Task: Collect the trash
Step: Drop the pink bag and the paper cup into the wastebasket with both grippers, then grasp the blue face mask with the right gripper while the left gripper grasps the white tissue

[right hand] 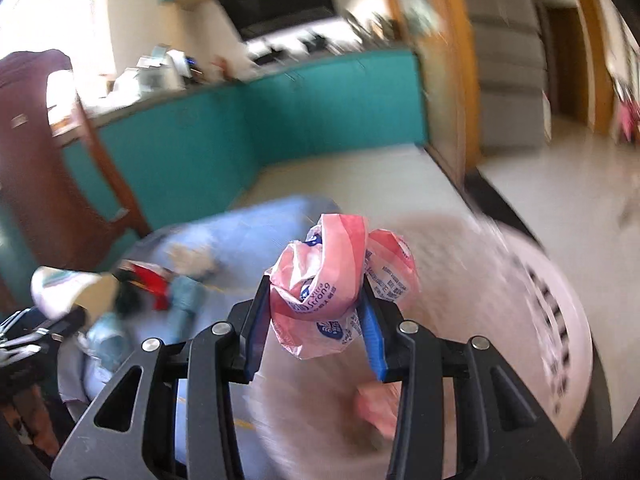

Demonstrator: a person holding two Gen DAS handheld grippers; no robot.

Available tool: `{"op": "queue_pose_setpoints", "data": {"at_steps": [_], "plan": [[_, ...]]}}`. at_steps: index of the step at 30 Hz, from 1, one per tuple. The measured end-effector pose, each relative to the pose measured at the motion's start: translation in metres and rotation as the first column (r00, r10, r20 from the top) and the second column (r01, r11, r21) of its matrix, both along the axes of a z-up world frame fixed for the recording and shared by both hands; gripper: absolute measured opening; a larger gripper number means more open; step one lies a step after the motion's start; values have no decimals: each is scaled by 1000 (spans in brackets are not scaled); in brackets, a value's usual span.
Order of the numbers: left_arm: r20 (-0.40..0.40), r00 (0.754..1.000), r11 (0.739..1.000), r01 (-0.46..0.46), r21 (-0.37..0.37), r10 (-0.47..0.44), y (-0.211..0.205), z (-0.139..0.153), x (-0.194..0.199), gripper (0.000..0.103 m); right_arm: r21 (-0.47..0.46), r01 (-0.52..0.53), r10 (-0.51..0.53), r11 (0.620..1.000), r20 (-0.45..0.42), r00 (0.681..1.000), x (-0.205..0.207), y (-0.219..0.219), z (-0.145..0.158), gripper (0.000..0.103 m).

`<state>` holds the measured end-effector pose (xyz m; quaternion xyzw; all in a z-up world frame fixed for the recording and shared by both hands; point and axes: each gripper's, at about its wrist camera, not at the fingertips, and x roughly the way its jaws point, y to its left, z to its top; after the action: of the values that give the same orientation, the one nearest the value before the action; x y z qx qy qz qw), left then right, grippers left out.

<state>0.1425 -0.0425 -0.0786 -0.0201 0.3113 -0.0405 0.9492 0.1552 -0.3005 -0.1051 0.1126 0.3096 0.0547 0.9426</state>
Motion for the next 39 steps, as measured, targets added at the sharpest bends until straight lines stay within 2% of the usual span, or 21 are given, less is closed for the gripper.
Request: {"op": "queue_pose_setpoints", "data": {"at_steps": [2,4,5,6,8,11,15,18,20,22,24,25,26,28,30,33,34,35,36,37,39], "plan": [[-10,997,996,77,-34,-78,-21,1,4,92,64,44,-36,997,-120,992,6,-25,-23,41],[-22,991,990,127,-55,-129,-39,-1,7,92,120,65,-42,991,-188,981,7,-40,-37,42],[-27,989,988,146,-59,-148,-45,-2,8,92,142,81,-52,987,-199,979,5,-46,-39,48],[-30,985,984,168,-61,-170,-53,-3,9,92,158,104,-71,982,-204,977,4,-52,-40,61],[-23,977,977,209,-52,-210,-71,-4,10,92,200,158,-124,967,-174,977,-5,-66,-36,73],[-23,961,961,276,-37,-277,-99,-7,16,92,255,229,-214,939,-87,973,-21,-83,-22,73],[-61,928,930,365,-44,-367,-136,-17,28,92,309,331,-352,892,14,936,-41,-105,-4,78],[-110,881,888,456,-61,-460,-166,-28,39,93,334,339,-372,880,41,927,-46,-113,-1,79],[-149,867,880,473,-47,-475,-178,-36,44,95,340,336,-372,878,45,927,-45,-113,-2,79],[-156,869,881,471,-30,-470,-179,-41,44,98,344,328,-363,880,40,931,-42,-113,-4,79],[-141,892,900,435,4,-431,-167,-42,42,98,340,319,-351,884,36,936,-43,-114,-5,80],[-120,919,924,381,33,-375,-154,-41,40,98,341,312,-344,887,37,938,-44,-115,-3,80],[-108,936,938,343,53,-336,-143,-40,38,98,340,301,-334,891,40,942,-43,-114,-2,79],[-79,981,972,188,140,-178,-103,-40,33,98,324,258,-291,910,57,955,-40,-104,2,79],[-54,998,980,49,193,-39,-60,-39,29,98,282,183,-213,942,83,973,-35,-83,7,79],[-31,993,970,-102,221,111,3,-31,20,91,192,40,-60,981,102,993,-24,-36,9,79],[-24,987,961,-150,231,160,21,-27,18,77,168,-38,21,985,99,995,-19,-12,8,79],[-18,976,951,-207,232,216,44,-21,13,64,158,-105,91,982,92,992,-12,10,5,79],[-12,966,944,-250,216,259,62,-14,9,60,152,-168,157,974,81,984,-8,31,2,79],[-5,957,940,-284,189,290,77,-8,5,56,142,-235,228,961,65,971,-1,58,-2,79],[22,940,933,-339,121,339,101,6,-6,56,134,-334,333,933,30,943,10,104,-10,79]]}}
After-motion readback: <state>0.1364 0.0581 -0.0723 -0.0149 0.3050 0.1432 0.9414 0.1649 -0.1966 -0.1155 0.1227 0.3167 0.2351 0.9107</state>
